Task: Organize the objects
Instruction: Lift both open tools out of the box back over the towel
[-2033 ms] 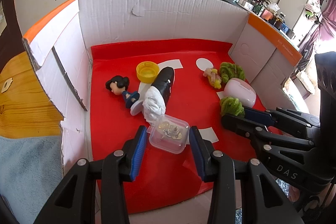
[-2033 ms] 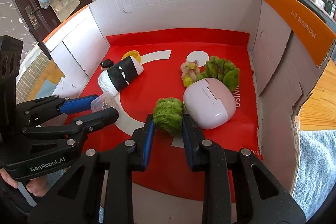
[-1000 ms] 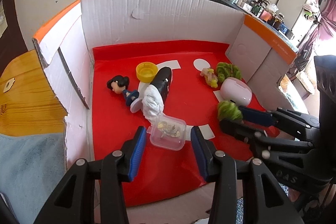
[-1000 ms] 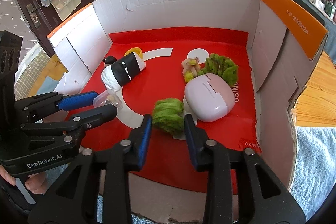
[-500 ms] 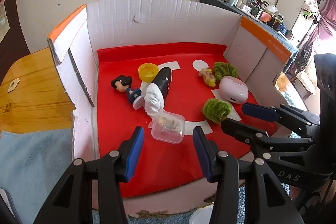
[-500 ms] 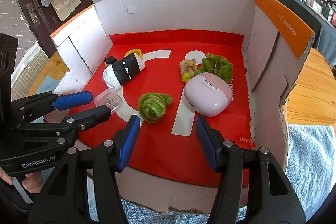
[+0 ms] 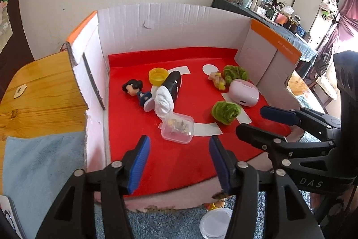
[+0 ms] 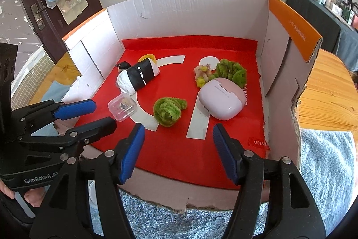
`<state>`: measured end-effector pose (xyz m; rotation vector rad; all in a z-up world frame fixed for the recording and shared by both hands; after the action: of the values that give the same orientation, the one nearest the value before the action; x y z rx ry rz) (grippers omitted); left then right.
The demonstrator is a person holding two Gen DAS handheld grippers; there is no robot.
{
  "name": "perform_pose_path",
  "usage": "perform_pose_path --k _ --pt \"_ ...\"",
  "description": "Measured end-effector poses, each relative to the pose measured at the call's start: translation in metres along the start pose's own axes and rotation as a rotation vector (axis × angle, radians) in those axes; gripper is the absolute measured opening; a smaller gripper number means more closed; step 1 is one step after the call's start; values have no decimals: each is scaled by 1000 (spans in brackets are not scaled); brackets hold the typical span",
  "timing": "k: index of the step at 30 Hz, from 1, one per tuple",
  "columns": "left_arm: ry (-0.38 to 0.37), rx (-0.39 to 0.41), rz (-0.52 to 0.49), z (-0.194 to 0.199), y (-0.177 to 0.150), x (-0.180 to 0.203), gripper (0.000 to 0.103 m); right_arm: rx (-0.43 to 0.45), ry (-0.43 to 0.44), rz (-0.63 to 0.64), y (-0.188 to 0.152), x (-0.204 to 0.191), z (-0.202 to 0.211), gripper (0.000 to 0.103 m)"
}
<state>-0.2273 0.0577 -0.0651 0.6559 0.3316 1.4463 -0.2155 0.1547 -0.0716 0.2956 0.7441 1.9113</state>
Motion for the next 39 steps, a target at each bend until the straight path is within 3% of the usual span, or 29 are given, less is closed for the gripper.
perform_pose_path --k 13,16,20,39 --pt "15 16 10 9 -8 -6 67 22 -14 14 -3 -5 12 68" --pt "17 20 9 11 -10 -6 67 31 -21 12 -4 -5 14 77" --pt "28 30 7 13 -11 -8 75 39 -32 9 -7 -3 17 79" --pt "43 74 -30 33 -23 -2 91 83 -70 5 -14 -1 36 85"
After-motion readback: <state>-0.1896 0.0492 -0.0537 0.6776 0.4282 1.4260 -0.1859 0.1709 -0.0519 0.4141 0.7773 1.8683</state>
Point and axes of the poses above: each gripper's, at about its wrist camera, not at the fingertips, and z roughly against the way its jaws point, x to its right, y to its top, the point moved 9 cm from there along -z, roughly the way its jaws point, and after that the axes turned 3 degrees about z, right-handed, at the moved point
